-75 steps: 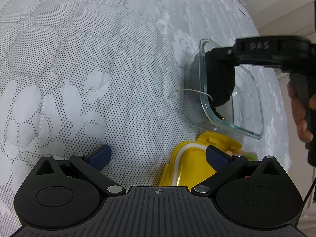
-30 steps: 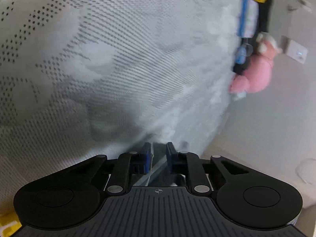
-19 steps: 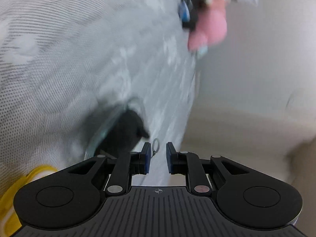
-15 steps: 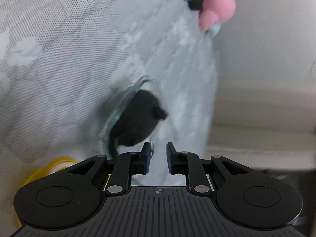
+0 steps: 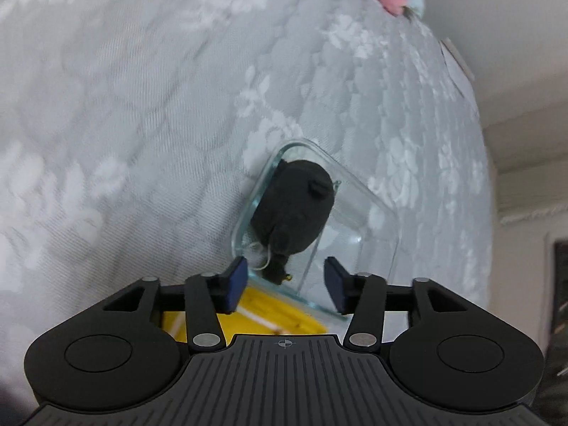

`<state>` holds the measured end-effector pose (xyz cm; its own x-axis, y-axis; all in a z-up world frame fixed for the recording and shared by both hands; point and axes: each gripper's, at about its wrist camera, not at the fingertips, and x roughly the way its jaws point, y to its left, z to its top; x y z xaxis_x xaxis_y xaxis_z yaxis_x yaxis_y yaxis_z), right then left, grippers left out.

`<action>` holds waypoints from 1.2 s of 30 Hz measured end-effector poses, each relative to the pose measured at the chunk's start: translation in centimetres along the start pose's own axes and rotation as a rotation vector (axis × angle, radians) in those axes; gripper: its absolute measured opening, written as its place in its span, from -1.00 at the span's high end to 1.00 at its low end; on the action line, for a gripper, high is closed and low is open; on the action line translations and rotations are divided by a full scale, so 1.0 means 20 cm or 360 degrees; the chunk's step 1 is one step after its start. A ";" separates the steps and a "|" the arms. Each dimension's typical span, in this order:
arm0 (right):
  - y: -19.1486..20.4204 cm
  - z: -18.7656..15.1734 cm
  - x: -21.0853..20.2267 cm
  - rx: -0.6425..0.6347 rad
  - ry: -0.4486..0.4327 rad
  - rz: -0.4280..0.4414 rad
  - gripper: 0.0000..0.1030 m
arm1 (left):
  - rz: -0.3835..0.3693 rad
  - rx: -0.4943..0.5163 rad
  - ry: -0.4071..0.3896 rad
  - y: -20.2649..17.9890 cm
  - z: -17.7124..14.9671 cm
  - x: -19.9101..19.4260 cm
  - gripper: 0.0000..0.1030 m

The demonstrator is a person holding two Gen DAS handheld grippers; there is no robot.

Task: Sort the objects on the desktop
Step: 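Raise the right gripper out of the glass container and back toward the lid, then grasp the red daruma doll on the yellow lid with the right gripper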

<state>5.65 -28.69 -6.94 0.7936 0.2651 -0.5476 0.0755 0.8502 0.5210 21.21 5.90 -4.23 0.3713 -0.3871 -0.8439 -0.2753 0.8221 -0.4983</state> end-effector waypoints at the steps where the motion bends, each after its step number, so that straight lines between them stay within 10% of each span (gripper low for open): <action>1: -0.01 0.00 0.00 0.0013 0.0005 -0.0005 -0.60 | 0.0045 0.0081 -0.0026 -0.02 -0.03 -0.02 -0.11; 10: 0.04 -0.03 0.03 -0.0100 0.0043 -0.0103 -0.60 | 0.0252 0.0584 0.0014 -0.03 -0.52 0.00 -0.35; 15: 0.12 -0.03 0.03 -0.0144 0.0142 -0.0175 -0.60 | 0.0142 0.0746 -0.0091 0.00 -0.63 0.00 -0.77; 26: 0.31 0.01 0.01 -0.0135 0.0426 -0.0293 -0.52 | -0.0194 0.0619 -0.0065 0.18 -0.52 0.04 -0.82; 36: 0.53 -0.09 0.22 -0.0110 0.0626 -0.0420 -0.34 | 0.0025 0.0754 0.0081 0.20 -0.52 0.11 -0.91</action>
<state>8.94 -17.79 -5.02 0.4631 0.1769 -0.8685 0.1929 0.9363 0.2935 11.60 4.03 -10.16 0.3233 -0.3831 -0.8653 0.1582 0.9234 -0.3497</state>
